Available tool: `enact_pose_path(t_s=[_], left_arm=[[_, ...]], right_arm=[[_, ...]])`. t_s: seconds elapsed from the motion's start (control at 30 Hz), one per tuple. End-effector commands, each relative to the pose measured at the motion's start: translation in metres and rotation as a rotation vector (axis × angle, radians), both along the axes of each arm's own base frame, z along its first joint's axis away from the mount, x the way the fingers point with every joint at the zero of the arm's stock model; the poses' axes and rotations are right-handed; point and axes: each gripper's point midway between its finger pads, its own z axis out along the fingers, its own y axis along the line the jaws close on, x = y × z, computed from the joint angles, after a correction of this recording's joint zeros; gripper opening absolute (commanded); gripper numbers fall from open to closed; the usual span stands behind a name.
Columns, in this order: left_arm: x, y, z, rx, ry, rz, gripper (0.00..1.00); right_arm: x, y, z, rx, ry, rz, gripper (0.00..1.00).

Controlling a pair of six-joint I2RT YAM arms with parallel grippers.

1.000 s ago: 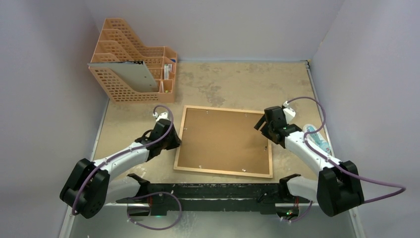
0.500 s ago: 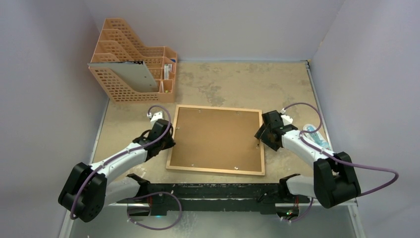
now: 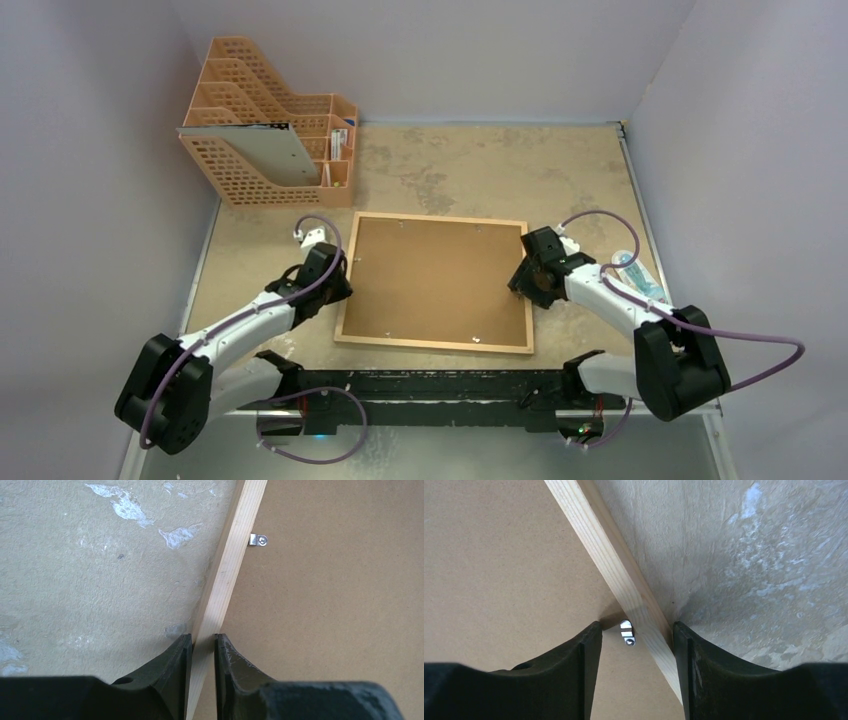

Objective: Put the photo into the frame
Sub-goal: Install the photo frame at the center of the board.

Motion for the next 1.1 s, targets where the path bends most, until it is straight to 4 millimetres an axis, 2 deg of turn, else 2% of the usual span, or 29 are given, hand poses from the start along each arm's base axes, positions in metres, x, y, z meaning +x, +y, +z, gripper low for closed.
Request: enact_pose_path(t_s=[0.0,0.27,0.6,0.73,0.8,0.83,0.93,1.07], left_arm=[[-0.008,0.013,-0.009,0.031,0.022,0.034,0.24],[-0.011,0.010,-0.015,0.012,0.032,0.022,0.24],[-0.011,0.003,-0.023,-0.013,0.046,0.002,0.25],[-0.011,0.002,-0.023,-0.016,0.044,0.002,0.26],[-0.011,0.002,-0.022,-0.014,0.043,0.001,0.27],[-0.010,0.002,-0.021,-0.015,0.041,0.001,0.27],[-0.009,0.002,-0.019,-0.016,0.034,0.001,0.30],[-0.007,0.002,-0.017,-0.012,0.029,0.000,0.34]], right_arm=[[-0.018,-0.003,-0.001,-0.018,0.063,-0.019,0.53],[-0.023,-0.004,0.005,-0.022,0.068,-0.021,0.42],[-0.027,0.007,0.002,0.035,0.092,0.012,0.29],[-0.031,0.021,0.002,0.111,0.098,0.038,0.17],[-0.028,0.022,0.006,0.118,0.079,0.039,0.02],[-0.026,0.021,0.008,0.111,0.071,0.032,0.00],[-0.018,0.017,0.018,0.088,0.034,0.015,0.00],[-0.009,0.007,0.031,0.041,-0.015,-0.022,0.44]])
